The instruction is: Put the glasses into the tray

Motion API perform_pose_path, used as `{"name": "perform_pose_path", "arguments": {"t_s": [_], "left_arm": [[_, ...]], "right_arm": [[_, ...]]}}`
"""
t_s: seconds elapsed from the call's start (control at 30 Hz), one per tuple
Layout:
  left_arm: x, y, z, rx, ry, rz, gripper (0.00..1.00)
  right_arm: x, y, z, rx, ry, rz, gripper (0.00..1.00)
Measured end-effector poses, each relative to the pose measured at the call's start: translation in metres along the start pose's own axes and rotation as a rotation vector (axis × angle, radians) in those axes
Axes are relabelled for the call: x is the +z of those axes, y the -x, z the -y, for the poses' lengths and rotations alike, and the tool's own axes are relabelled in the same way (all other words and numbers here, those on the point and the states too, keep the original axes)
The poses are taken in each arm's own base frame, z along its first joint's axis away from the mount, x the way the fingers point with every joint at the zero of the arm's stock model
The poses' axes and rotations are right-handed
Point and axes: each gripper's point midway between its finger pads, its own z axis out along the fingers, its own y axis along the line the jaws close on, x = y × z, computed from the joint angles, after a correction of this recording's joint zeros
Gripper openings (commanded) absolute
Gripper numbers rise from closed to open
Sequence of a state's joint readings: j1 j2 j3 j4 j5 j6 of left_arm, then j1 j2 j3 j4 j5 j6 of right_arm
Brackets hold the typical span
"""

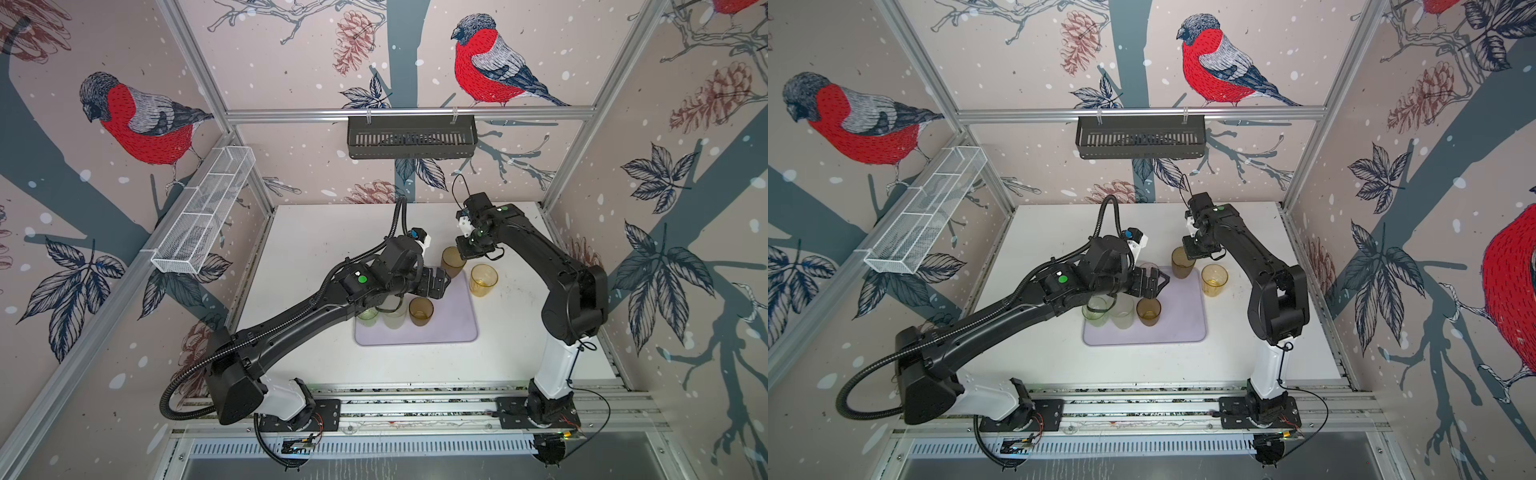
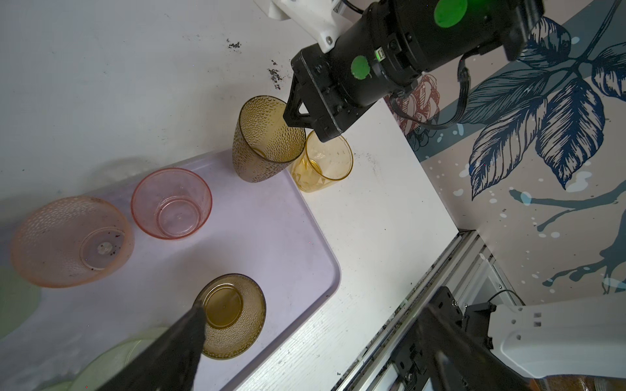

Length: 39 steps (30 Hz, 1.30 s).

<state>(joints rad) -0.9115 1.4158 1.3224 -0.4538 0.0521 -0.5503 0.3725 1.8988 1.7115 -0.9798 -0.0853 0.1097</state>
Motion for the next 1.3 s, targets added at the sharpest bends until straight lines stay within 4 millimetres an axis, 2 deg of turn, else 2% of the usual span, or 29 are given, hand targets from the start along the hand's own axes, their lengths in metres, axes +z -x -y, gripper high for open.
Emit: {"name": "perform_pose_path", "arguments": {"t_s": [0.8,1.3], "left_arm": [[-0.004,-0.013,-0.009,-0.022,0.013,-0.016,0.98],[-0.004,-0.017,-0.012,-0.023,0.019,-0.021,0.98]], "right_arm": [[0.027,-0.005,-0.015,-0.018,0.008,-0.039,0.01],[0.029,-0.004,-0.014,-0.022,-0.007,-0.039,0.0]]}}
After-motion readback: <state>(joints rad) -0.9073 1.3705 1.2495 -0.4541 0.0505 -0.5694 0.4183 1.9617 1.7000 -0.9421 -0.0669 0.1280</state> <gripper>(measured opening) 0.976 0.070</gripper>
